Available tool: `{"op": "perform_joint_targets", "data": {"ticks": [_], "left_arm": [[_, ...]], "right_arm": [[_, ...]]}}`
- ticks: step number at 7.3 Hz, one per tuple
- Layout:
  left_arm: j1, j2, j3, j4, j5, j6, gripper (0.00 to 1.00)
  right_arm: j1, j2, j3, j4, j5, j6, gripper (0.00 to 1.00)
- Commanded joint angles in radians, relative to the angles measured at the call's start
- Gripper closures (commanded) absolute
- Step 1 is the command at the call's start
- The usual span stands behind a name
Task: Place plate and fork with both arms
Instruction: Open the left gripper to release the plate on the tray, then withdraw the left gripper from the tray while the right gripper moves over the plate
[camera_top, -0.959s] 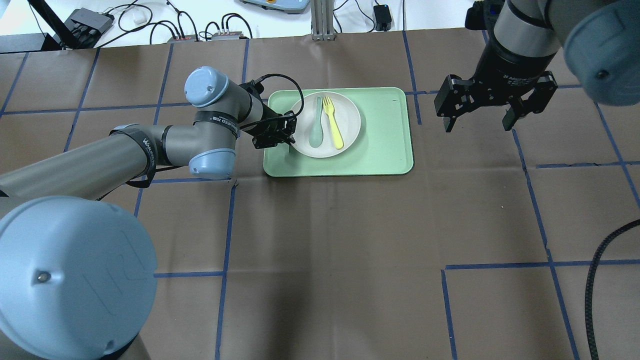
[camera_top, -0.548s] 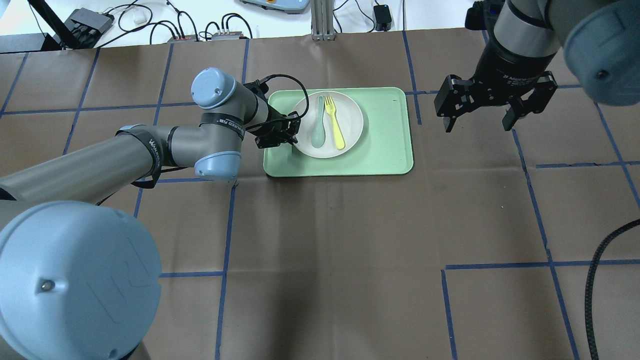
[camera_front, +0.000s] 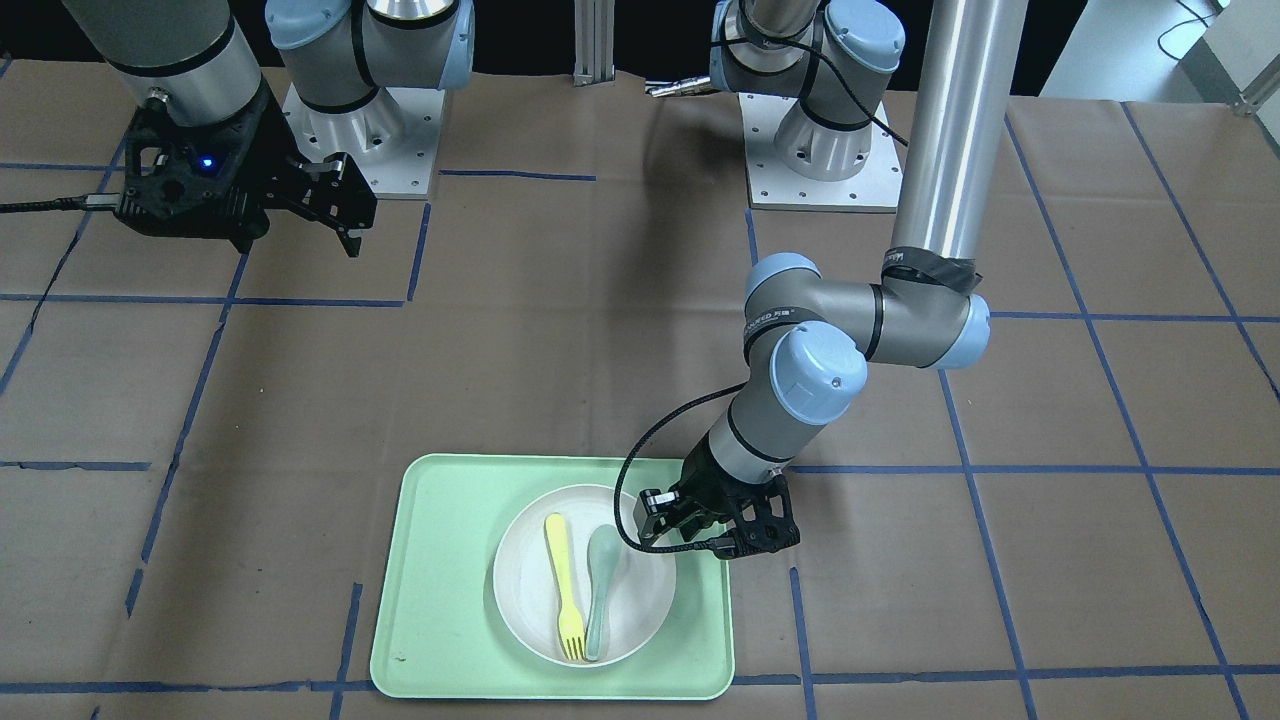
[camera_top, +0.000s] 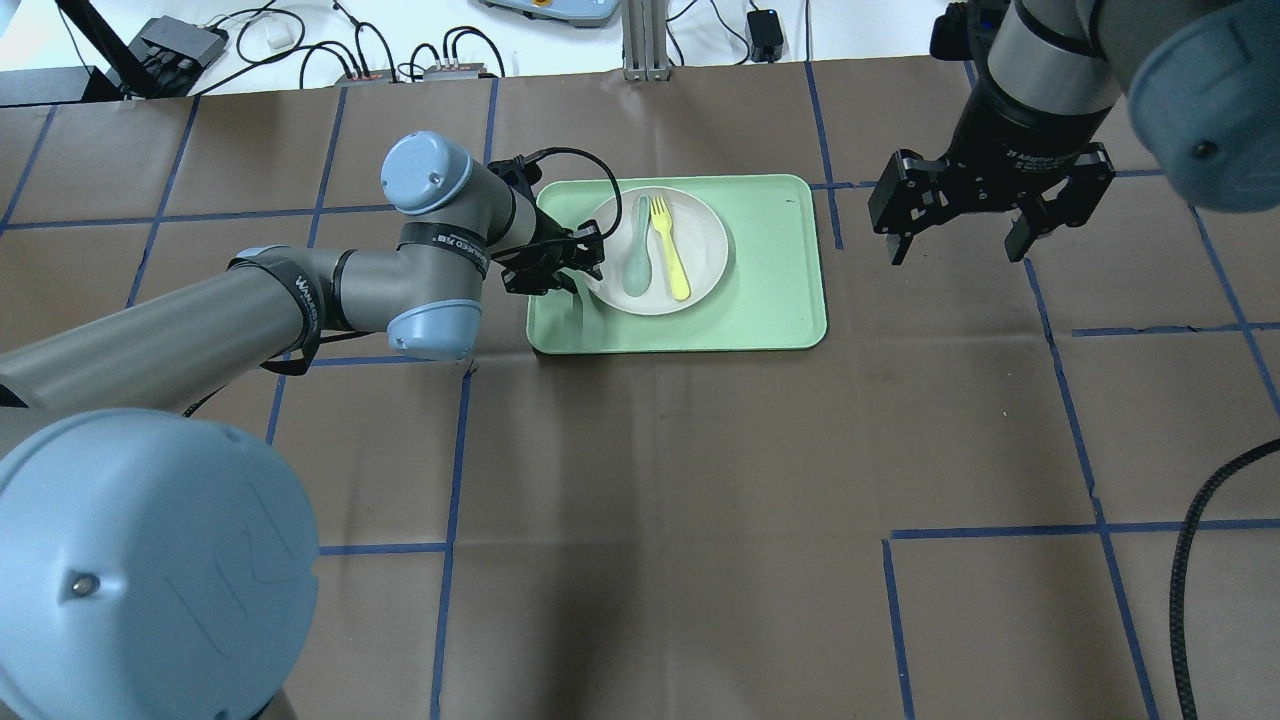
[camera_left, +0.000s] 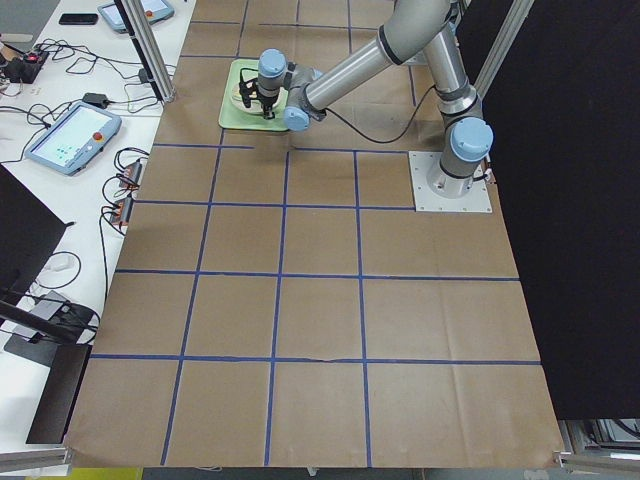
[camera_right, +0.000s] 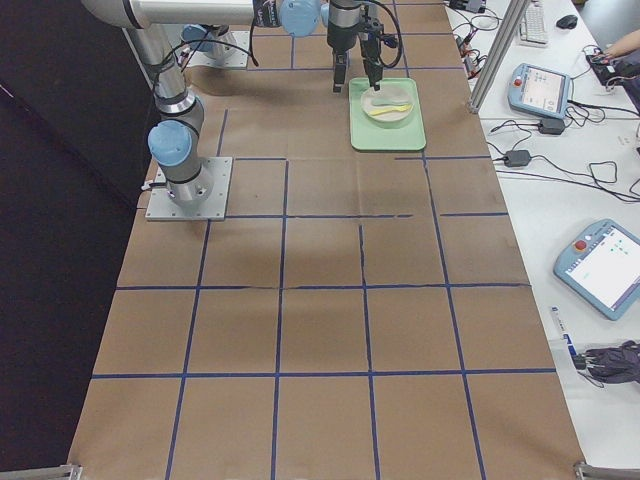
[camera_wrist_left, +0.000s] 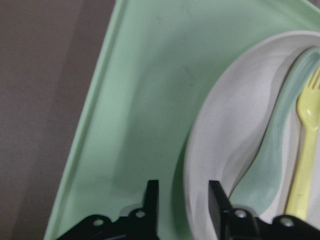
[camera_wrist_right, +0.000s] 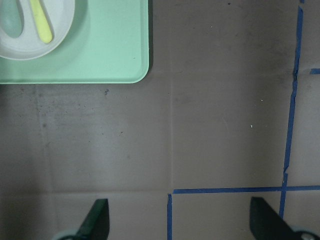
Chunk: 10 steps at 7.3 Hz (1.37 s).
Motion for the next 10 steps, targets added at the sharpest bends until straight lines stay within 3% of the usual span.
{"op": "perform_joint_targets", "data": {"ticks": [1, 2, 4, 5, 10], "left_arm": [[0.009, 0.090, 0.023, -0.156, 0.025, 0.128, 0.12], [0.012, 0.179, 0.035, -0.294, 0.092, 0.185, 0.06], [0.012, 0.366, 0.028, -0.580, 0.145, 0.219, 0.03], [0.010, 0.462, 0.038, -0.731, 0.225, 0.237, 0.03], [0.007, 0.719, 0.058, -1.120, 0.275, 0.263, 0.02]], "right_arm": [[0.000, 0.000, 0.000, 0.000, 0.000, 0.000, 0.00], [0.000, 0.000, 0.000, 0.000, 0.000, 0.000, 0.00], [0.000, 0.000, 0.000, 0.000, 0.000, 0.000, 0.00], [0.000, 0.000, -0.002, 0.000, -0.002, 0.000, 0.00], [-0.006, 0.010, -0.024, -0.012, -0.003, -0.012, 0.00]]}}
